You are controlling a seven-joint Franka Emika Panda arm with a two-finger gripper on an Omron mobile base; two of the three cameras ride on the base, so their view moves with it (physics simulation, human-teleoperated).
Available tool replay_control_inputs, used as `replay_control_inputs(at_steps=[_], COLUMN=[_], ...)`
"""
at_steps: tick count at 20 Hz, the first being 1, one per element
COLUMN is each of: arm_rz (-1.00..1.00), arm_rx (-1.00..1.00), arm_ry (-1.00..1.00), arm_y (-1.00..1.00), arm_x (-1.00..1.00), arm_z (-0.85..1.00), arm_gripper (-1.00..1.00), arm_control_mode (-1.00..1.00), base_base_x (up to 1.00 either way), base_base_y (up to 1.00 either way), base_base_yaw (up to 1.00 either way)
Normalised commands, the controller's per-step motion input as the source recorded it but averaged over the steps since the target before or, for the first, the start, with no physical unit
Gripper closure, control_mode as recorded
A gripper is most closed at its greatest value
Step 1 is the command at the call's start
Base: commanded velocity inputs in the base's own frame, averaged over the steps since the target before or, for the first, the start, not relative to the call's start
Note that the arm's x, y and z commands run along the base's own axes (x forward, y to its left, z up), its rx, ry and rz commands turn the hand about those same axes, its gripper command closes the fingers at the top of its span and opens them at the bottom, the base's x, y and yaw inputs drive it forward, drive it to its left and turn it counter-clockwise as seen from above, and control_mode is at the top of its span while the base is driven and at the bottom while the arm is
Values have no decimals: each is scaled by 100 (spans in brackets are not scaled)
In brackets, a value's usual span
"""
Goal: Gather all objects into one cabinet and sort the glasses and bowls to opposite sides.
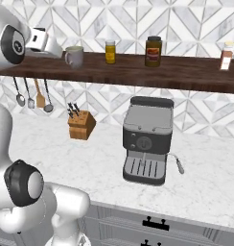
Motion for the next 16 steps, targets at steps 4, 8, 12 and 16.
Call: replay_control_inputs(at_steps=[4, 8, 12, 16], arm_rz=[0, 0, 0, 0], arm_rx=[0, 0, 0, 0], arm_ry=[0, 0, 0, 0], arm_y=[-4, 0, 0, 0], arm_x=[20, 35, 43, 31], arm_z=[-1, -4, -6, -12], arm_gripper=[-100, -100, -100, -100], arm_control_mode=[-100, -100, -100, -100], base_base_x=[0, 0, 0, 0], base_base_y=[0, 0, 0, 0], base_base_yaw=[0, 0, 0, 0])
